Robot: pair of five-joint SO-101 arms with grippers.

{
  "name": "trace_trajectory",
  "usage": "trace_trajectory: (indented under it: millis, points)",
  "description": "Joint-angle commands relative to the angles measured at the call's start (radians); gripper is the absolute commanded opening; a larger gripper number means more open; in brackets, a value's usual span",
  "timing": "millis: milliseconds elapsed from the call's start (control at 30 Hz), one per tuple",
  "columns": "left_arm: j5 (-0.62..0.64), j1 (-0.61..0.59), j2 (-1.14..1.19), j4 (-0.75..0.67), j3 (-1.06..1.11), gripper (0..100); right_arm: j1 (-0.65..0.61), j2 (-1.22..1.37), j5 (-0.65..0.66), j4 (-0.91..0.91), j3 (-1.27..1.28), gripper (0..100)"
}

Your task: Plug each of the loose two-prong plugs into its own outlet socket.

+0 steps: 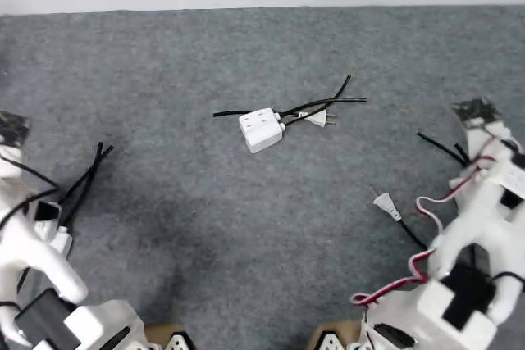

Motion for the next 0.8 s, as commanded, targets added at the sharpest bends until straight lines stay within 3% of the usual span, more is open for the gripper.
trace_trajectory:
  millis: [0,167,300,633,767]
  points:
    - [0.103,0.058,-0.038,0.189,-0.196,31,-0.114,-0.134,-0.026,0.148,-0.081,27.9]
    - [0.147,0.115,-0.038,0.333,-0.285,31,-0.265,-0.176,-0.101,0.203,-0.046,27.8]
    - [0.147,0.117,-0.038,0.347,-0.294,31,-0.349,-0.137,-0.129,0.134,0.057,27.7]
    - [0.147,0.12,-0.031,0.347,-0.289,31,-0.366,0.05,-0.127,0.001,0.158,27.7]
    - [0.147,0.121,-0.029,0.347,-0.288,31,-0.387,0.108,-0.127,-0.025,0.158,20.1]
